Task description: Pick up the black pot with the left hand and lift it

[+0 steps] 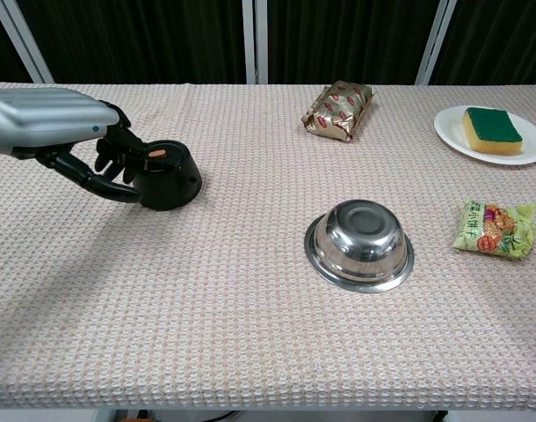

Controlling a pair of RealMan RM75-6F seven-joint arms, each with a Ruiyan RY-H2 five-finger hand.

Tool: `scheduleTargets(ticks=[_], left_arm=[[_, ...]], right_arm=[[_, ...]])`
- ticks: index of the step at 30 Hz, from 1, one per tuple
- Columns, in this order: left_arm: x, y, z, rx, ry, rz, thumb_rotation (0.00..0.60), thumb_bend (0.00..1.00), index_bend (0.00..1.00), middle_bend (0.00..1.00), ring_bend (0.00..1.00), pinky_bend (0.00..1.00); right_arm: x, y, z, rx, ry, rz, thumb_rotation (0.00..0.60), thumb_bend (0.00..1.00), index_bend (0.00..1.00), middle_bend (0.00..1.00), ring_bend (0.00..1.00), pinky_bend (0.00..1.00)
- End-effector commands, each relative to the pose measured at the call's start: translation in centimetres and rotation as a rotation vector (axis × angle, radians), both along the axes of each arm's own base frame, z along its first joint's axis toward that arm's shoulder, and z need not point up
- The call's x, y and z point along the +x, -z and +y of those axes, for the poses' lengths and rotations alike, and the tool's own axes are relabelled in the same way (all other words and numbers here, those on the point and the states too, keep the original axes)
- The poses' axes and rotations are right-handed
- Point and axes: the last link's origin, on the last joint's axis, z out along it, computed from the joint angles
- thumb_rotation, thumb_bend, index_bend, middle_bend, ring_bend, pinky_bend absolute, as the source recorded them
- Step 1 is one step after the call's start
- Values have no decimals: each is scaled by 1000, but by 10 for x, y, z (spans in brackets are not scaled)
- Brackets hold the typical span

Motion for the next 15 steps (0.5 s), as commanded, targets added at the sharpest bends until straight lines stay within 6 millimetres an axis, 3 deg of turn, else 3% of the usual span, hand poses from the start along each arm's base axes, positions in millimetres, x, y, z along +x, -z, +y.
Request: scheduleTargets(ticks=[1, 6, 15], left_arm=[[0, 0, 0, -4, 0, 0, 117, 0, 500, 598, 563, 127], [1, 0, 1, -9, -6, -1, 163, 0, 520, 684, 665, 129], [7, -2, 5, -10, -26, -31, 164, 0, 652, 850, 799, 153]], right_arm=[[0, 0, 0, 0, 0, 0, 556, 370, 0, 0, 0, 0], [0, 0, 0, -1, 1, 0, 555, 370, 0, 0, 0, 0], [-1, 0, -1, 0, 7, -3, 557, 369, 0, 0, 0, 0]])
